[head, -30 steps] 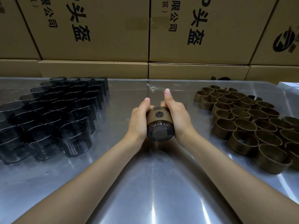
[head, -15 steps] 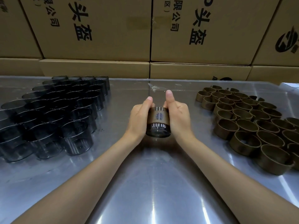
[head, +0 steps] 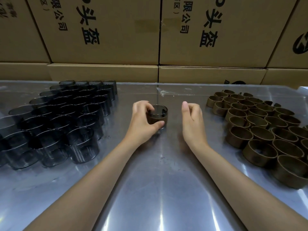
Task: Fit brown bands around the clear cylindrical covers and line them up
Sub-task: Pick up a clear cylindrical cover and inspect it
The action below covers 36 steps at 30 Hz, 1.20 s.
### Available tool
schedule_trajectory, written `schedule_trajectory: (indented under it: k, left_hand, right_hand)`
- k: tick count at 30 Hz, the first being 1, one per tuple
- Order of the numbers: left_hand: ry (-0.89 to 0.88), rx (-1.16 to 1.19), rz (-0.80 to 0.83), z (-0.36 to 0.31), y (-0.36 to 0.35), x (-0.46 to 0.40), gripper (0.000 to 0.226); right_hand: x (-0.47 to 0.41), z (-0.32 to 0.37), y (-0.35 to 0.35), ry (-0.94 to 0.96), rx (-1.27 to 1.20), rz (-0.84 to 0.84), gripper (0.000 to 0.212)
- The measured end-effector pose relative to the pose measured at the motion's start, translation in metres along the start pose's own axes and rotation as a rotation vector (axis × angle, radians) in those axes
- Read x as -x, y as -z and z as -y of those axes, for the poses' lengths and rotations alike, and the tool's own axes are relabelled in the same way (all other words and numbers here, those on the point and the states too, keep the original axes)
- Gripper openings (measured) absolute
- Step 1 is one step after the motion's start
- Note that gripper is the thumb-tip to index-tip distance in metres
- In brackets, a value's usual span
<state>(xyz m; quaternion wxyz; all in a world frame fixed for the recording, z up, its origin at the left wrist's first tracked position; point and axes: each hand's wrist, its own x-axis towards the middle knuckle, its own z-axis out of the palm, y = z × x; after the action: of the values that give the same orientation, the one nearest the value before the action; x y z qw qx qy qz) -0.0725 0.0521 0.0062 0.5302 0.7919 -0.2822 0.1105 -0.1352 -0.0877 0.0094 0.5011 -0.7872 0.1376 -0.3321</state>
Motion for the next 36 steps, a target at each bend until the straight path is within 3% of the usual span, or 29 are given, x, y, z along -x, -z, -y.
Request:
schedule_trajectory:
  k: [4,9,14,23,36]
  left_hand:
    - [0.201,0.166,-0.014,0.021,0.004,-0.027,0.072]
    - [0.311,0.138,-0.087,0.041,0.005,-0.068,0.07]
    - [0.321,0.027,-0.145,0.058,0.007,-0.102,0.068]
    - [0.372,0.039,-0.242,0.079,0.011,-0.133,0.072]
    - [0.395,-0.002,-0.254,0.079,0.01,-0.133,0.066]
  right_hand:
    - [-0.005,-0.008,-0.002,-0.15,-0.005,0.043,0.026]
    - [-0.008,-0.013,-0.006,-0.144,0.007,0.071,0.018]
    - [-0.012,-0.021,-0.01,-0.152,0.009,0.105,0.015]
    - [-0.013,-0.025,-0.013,-0.14,0.06,0.142,0.018]
    - [-0.01,-0.021,-0.012,-0.143,0.065,0.146,0.018]
